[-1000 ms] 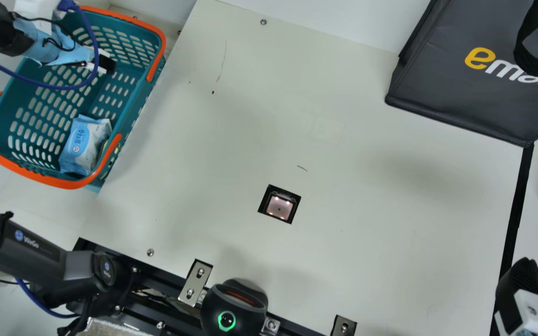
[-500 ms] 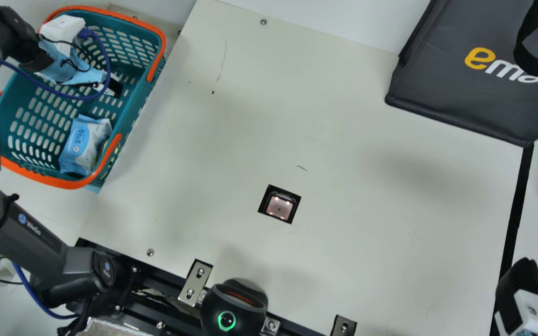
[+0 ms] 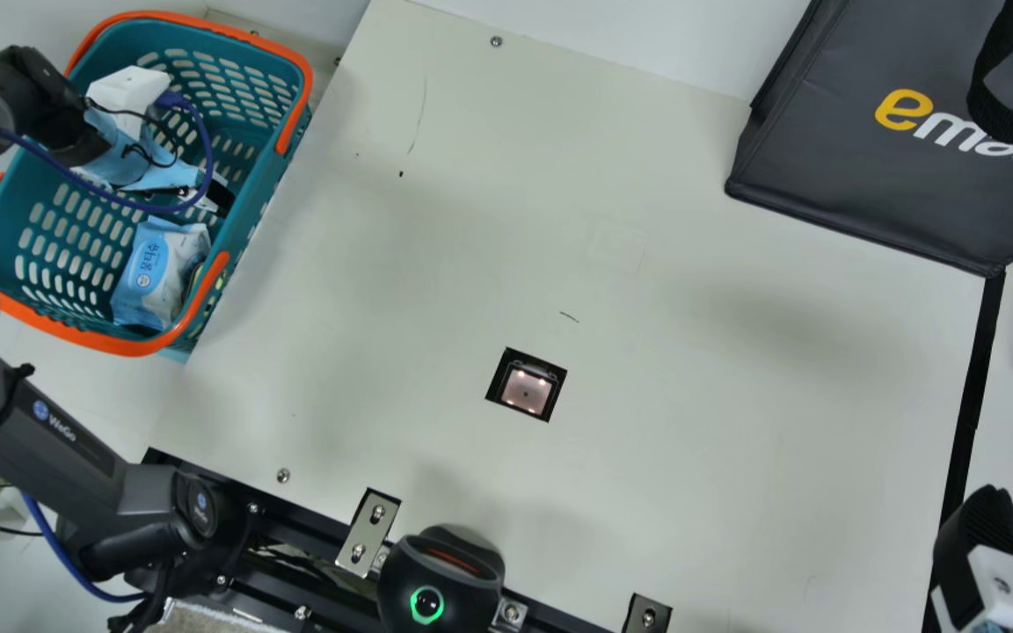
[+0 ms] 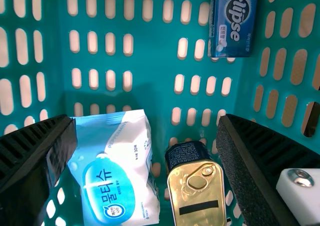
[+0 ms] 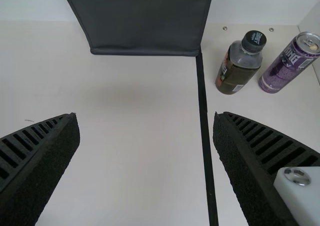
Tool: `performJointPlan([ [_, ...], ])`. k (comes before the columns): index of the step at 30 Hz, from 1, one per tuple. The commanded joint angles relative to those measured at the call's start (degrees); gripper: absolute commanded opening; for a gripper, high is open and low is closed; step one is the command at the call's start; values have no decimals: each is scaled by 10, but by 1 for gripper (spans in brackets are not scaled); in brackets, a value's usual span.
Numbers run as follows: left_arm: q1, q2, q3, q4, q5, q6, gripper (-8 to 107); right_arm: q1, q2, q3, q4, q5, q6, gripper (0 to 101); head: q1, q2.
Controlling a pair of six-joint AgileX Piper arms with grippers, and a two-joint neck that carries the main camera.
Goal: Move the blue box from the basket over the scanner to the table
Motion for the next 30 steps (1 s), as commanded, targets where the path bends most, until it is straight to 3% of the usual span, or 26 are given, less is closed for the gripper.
performJointPlan([
  [1, 2, 1, 3, -15, -6, 18, 90, 0, 0, 0, 0, 0, 0, 95, -17, 2],
  [16, -5, 52, -19, -132, -43, 66, 90, 0, 0, 0, 0, 0, 0, 95, -17, 2],
  [30, -35, 123, -86, -130, -50, 24, 90, 0, 0, 0, 0, 0, 0, 95, -17, 2],
])
